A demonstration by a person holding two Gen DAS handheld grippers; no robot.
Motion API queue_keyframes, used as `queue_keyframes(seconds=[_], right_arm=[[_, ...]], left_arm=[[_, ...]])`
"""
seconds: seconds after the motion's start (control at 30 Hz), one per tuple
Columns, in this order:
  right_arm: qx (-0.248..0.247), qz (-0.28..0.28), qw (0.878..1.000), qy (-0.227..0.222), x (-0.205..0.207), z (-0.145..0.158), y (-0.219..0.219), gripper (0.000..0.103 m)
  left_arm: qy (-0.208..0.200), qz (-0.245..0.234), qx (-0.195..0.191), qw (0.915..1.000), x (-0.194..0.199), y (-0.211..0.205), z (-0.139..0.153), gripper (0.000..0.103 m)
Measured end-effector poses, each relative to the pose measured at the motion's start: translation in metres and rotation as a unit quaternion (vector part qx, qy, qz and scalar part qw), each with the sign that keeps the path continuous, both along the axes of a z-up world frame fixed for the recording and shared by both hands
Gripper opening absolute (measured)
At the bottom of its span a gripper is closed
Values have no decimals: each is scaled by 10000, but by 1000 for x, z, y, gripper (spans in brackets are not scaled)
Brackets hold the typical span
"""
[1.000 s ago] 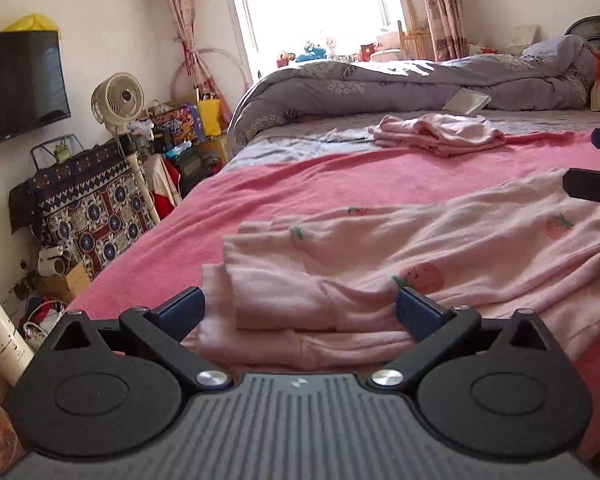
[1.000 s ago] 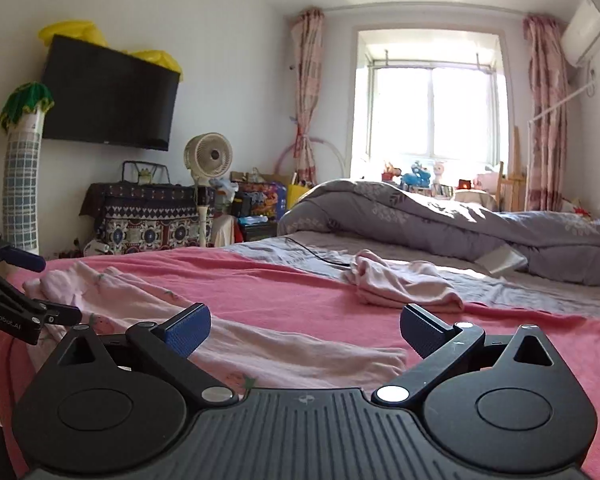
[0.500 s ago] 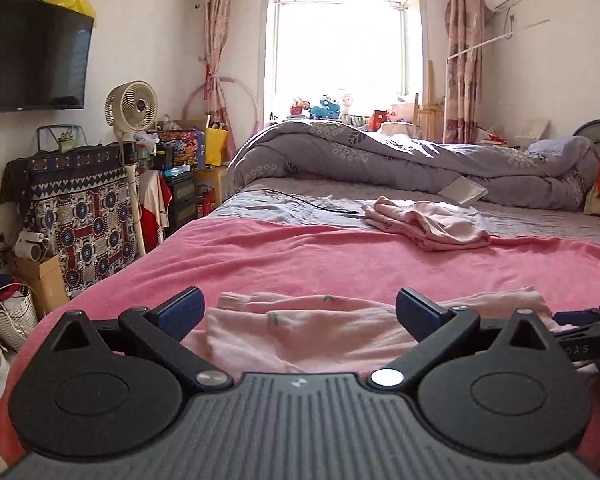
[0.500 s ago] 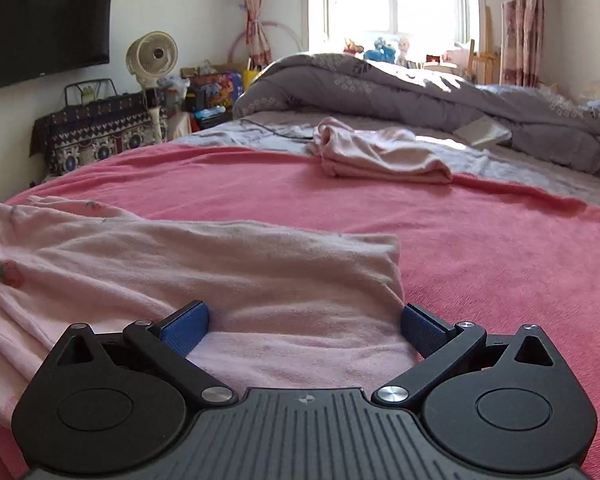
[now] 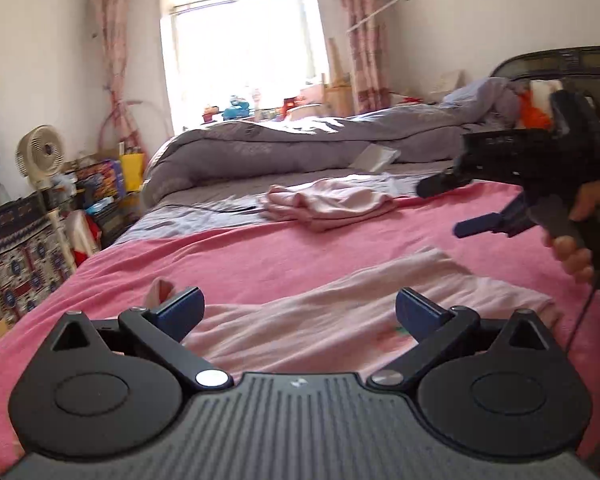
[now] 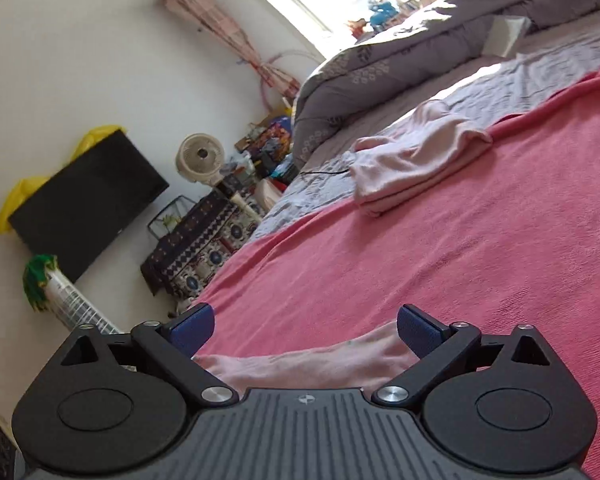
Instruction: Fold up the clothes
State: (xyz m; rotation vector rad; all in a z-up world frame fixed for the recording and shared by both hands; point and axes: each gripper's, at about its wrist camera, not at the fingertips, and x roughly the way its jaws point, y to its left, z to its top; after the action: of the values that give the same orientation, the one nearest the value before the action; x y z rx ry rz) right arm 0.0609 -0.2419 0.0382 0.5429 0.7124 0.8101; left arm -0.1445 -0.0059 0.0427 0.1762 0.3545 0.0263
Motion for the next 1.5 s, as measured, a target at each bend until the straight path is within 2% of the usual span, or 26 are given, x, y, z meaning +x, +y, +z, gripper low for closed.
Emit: queue_keyframes(seconds=[0.03,0.1,0.13,0.17,0.23,0.27,0.37,0.4,0.43,0.5,0.57,0.6,0.63,0.67,0.7,0.73,0.8,0.87,0.9,0.97,1.13,1.2,1.27,1.33,1.4,1.5], right_arm=[[36,-76,10000,14,1,0,-12,84],[279,19,9996,-24,-10,-5,-37,83],[336,101,9994,73,-18,-11,-48,83],[384,186,9989,186,-27,-17,-59,82],[572,431,9963,475,-43,-35,-71,79],[687,559,9943,598,-50,-43,-74,74],[814,774,9929,397,-67,-47,-70,72],[864,866,9916,421,-69,-46,-66,72],[751,889,9924,402,-72,-46,-60,70],[357,876,9953,203,-80,-43,-48,66],[257,851,9960,97,-86,-43,-50,60],[221,839,9962,53,-88,-43,-51,58],[305,827,9961,92,-88,-47,-55,55],[406,815,9957,141,-88,-51,-60,46],[443,748,9960,203,-86,-55,-63,39],[463,657,9964,288,-83,-59,-66,26],[579,604,9957,388,-81,-64,-69,23],[596,605,9955,409,-82,-61,-68,27],[668,619,9949,438,-83,-60,-68,28],[911,636,9921,588,-83,-63,-71,31],[1496,659,9817,972,-78,-76,-85,29],[1455,665,9817,1034,-76,-75,-82,28],[1522,696,9784,1214,-71,-75,-81,25],[1674,731,9715,1514,-61,-77,-81,22],[1848,774,9626,1826,-51,-80,-83,22],[1952,837,9539,2123,-39,-82,-84,22]], left_arm=[[25,-164,193,9997,7,-14,-4,103],[59,-437,562,9974,21,-39,-11,103],[36,-446,662,9968,24,-43,-11,103],[29,-462,602,9971,28,-41,-8,103],[86,-471,156,9987,36,-25,3,103],[147,-393,-209,9989,41,-12,12,103],[246,-352,-1116,9928,47,20,33,103],[256,-360,-1314,9903,48,28,38,103],[281,-302,-1242,9914,47,31,38,103],[494,98,-680,9964,45,35,28,103],[734,544,-104,9958,44,39,16,103],[952,937,175,9909,42,48,4,103],[1222,1442,391,9812,40,64,-12,103],[1370,1797,413,9733,35,80,-24,103],[1275,1811,-43,9752,23,100,-27,103],[1187,1780,-553,9753,13,115,-25,103],[1155,2019,-888,9685,4,126,-15,103],[1096,2211,-696,9666,1,119,-3,103],[1007,2201,-583,9685,0,112,5,103],[803,1975,-546,9755,-3,99,21,103],[430,1016,-718,9913,-3,56,45,103],[432,508,-540,9963,0,31,42,103],[480,-187,-108,9986,-1,-3,33,103],[534,-904,469,9934,-4,-40,21,103],[560,-1489,1109,9810,-9,-76,5,103],[539,-1885,1922,9616,-14,-120,-18,103]])
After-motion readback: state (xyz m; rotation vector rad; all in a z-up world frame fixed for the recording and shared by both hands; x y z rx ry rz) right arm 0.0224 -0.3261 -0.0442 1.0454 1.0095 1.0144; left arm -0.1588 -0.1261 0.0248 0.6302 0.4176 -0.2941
